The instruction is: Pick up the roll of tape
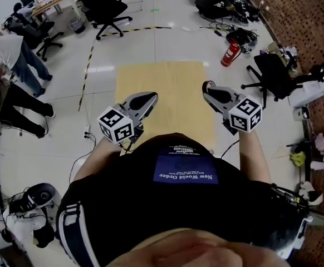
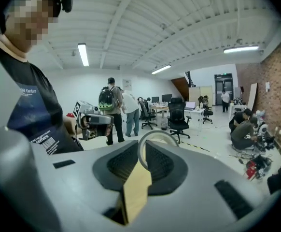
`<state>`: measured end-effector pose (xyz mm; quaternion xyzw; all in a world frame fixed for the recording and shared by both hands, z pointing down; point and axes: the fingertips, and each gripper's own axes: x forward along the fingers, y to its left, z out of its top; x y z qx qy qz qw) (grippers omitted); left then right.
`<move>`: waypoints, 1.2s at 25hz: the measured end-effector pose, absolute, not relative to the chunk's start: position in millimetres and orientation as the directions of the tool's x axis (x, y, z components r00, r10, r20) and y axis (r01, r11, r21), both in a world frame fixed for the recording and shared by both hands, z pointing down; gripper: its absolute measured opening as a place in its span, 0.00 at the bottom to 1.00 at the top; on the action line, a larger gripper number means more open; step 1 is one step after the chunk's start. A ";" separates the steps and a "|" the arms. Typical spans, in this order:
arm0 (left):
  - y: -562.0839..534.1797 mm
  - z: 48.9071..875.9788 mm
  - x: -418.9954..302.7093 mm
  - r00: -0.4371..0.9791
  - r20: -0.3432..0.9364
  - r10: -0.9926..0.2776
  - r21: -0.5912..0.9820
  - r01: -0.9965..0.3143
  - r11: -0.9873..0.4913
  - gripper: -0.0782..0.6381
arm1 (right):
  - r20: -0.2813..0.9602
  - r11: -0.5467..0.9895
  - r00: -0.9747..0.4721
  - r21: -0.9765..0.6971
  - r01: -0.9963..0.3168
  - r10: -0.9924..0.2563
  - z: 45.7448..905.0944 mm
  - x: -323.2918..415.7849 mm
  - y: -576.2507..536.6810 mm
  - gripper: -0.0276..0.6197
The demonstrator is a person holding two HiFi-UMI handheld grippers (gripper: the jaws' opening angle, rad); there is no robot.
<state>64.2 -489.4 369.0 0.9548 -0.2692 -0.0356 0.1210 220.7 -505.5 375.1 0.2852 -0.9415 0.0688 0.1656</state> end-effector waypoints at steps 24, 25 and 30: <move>-479.6 362.7 33.8 0.788 0.009 -0.616 0.233 -0.601 -0.765 0.12 | 0.219 0.882 -0.866 -0.047 -0.469 -0.449 359.5 200.8 -504.6 0.10; -479.4 362.2 32.1 0.787 0.008 -0.617 0.232 -0.602 -0.764 0.12 | 0.219 0.883 -0.867 -0.044 -0.468 -0.448 359.1 198.8 -504.4 0.10; -479.4 362.9 29.9 0.787 0.006 -0.617 0.228 -0.602 -0.765 0.12 | 0.222 0.885 -0.867 -0.032 -0.464 -0.447 360.1 197.1 -504.1 0.10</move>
